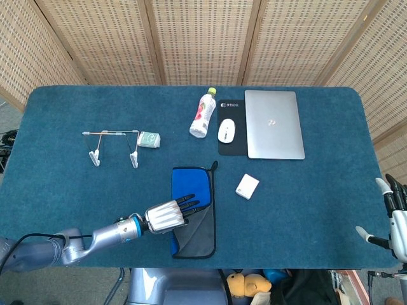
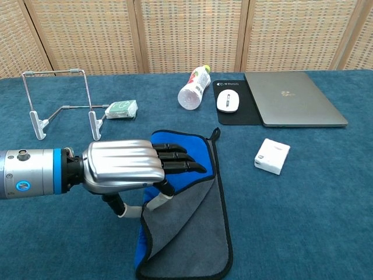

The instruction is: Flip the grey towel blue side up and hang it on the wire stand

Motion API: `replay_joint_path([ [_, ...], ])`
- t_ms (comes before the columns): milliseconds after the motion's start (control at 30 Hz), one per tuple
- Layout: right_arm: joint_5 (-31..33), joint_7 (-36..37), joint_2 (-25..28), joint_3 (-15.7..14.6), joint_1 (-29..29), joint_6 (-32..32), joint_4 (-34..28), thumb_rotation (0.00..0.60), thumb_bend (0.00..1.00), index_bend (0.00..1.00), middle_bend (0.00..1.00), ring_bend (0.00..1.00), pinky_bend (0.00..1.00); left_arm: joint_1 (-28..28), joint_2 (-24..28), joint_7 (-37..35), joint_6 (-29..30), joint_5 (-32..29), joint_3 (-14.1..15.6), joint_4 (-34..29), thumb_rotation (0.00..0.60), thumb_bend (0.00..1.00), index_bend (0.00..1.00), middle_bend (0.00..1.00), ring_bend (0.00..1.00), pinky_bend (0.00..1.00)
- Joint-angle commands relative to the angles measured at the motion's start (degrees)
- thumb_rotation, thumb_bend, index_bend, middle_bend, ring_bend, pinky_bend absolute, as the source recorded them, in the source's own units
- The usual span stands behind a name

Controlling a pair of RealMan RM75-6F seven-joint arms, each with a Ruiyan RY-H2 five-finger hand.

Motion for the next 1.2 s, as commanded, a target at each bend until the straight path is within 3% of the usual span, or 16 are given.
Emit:
replay_joint_path([
  [33,-0.1,0.0,0.0,0.0,-0.1,0.1,-0.1,0.6,0.0,0.0,0.0,0.0,0.0,0.0,-0.3,0.5,1.6,0.9,-0.3,0.2,0.6,0.37,0.66,0.0,0.0,0.0],
  [333,-0.6,0.2,0.1,-0.2,-0.2,0.3,-0.2,0.6,0.0,0.0,0.0,0.0,0.0,-1.4,-0.7,3.3,5.2,4.2,-1.9,-0.6,0.6,0.37,0.69,0.0,0.0,0.0],
  [933,-0.6,1.4,0.6,-0.3,-0.2,0.0,0.0,0.6,0.0,0.0,0.0,0.0,0.0,-5.7,-8.4,10.9,0.1,6.4,-3.4,-0.4,0.6,0.37,0.67,0.0,0.0,0.0],
  [967,-0.6,1.4,0.6,-0.3,-0.2,0.0,0.0,0.6,0.0,0.0,0.0,0.0,0.0,-5.8,-8.7,11.0,0.2,6.5,-3.4,-0.2,0.6,0.37,0.65,0.0,0.0,0.0],
  [1033,-0.5,1.5,0.7,-0.3,-0.1,-0.2,0.0,0.6,0.0,0.0,0.0,0.0,0.0,-5.9,-9.2,11.1,0.4,6.7,-3.3,0.3,0.6,0.37,0.49,0.0,0.0,0.0],
  [1100,-0.5,1.6,0.7,-0.3,-0.1,-0.3,0.2,0.6,0.0,0.0,0.0,0.0,0.0,-6.2,-9.9,10.8,0.9,7.1,-3.2,1.1,0.6,0.35,0.15,0.0,0.0,0.0],
  [1167,-0.4,1.7,0.6,-0.3,0.0,-0.4,0.3,0.6,0.0,0.0,0.0,0.0,0.0,-6.2,-10.4,10.2,1.4,7.1,-3.2,1.4,0.6,0.34,0.01,0.0,0.0,0.0],
  [1200,-0.4,1.7,0.6,-0.3,0.0,-0.5,0.3,0.6,0.0,0.0,0.0,0.0,0.0,-6.2,-10.5,9.8,1.6,7.0,-3.2,1.5,0.6,0.33,0.0,0.0,0.0,0.0],
])
